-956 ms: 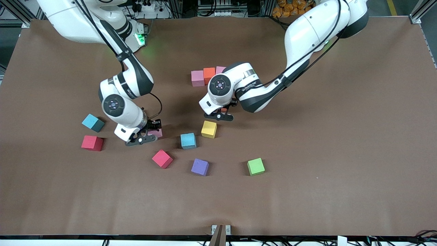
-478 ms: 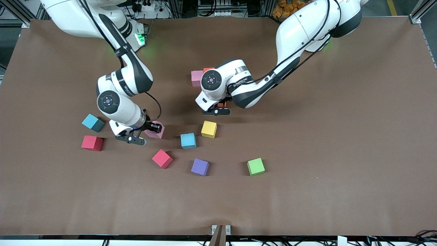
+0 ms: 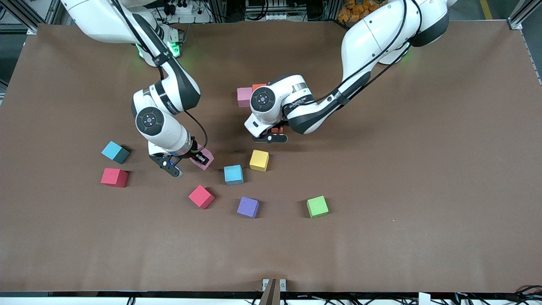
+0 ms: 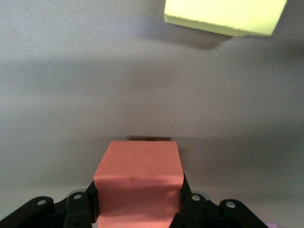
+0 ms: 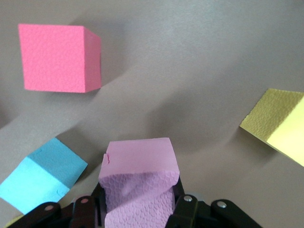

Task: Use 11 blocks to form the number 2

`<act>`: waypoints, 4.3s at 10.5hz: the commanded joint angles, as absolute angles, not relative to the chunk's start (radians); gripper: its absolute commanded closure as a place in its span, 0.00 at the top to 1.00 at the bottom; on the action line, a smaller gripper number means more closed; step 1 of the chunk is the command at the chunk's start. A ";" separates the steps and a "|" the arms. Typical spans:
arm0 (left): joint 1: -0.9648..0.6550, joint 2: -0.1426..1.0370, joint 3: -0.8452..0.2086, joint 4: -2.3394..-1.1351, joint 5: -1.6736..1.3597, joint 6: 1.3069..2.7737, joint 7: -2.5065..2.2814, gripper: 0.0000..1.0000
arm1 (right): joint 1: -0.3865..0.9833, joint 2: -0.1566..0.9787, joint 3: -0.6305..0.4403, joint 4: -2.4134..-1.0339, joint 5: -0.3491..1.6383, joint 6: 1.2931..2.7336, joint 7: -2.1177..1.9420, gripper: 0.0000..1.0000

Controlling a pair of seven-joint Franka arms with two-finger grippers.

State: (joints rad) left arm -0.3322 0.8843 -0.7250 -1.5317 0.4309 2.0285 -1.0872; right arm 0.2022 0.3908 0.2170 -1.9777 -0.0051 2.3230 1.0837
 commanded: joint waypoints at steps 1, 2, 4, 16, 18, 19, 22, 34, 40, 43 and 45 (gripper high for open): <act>-0.325 0.865 -0.726 -1.580 0.483 2.091 -1.136 0.00 | 0.210 0.376 0.210 -1.996 -0.002 2.322 1.123 0.00; -0.325 0.864 -0.726 -1.600 0.506 2.109 -1.156 0.00 | 0.210 0.376 0.210 -1.996 -0.002 2.322 1.164 0.00; -0.319 0.853 -0.727 -1.629 0.509 2.123 -1.158 0.00 | 0.206 0.376 0.210 -1.994 -0.002 2.326 1.261 0.00; -0.261 0.828 -0.790 -1.744 0.546 2.172 -1.207 0.00 | 0.212 0.377 0.239 -1.988 0.009 2.324 1.712 0.00; -0.259 0.830 -0.795 -1.750 0.546 2.172 -1.207 0.00 | 0.241 0.377 0.245 -1.990 0.008 2.332 1.813 0.00; -0.261 0.830 -0.795 -1.750 0.548 2.172 -1.212 0.00 | 0.242 0.374 0.245 -1.993 0.008 2.323 1.816 0.00; -0.259 0.831 -0.795 -1.750 0.548 2.172 -1.218 0.00 | 0.238 0.365 0.247 -2.002 0.008 2.318 1.815 0.00; -0.259 0.833 -0.796 -1.752 0.548 2.172 -1.255 1.00 | 0.224 0.327 0.278 -2.059 0.088 2.354 1.784 0.00; -0.226 0.827 -0.837 -1.743 0.548 2.166 -1.273 1.00 | 0.175 0.321 0.326 -2.106 0.170 2.358 1.712 0.00; -0.181 0.822 -0.877 -1.721 0.548 2.163 -1.266 1.00 | 0.167 0.321 0.366 -2.144 0.179 2.426 1.723 0.00; -0.108 0.784 -0.940 -1.727 0.548 2.123 -1.226 1.00 | 0.169 0.322 0.412 -2.210 0.199 2.515 1.738 0.00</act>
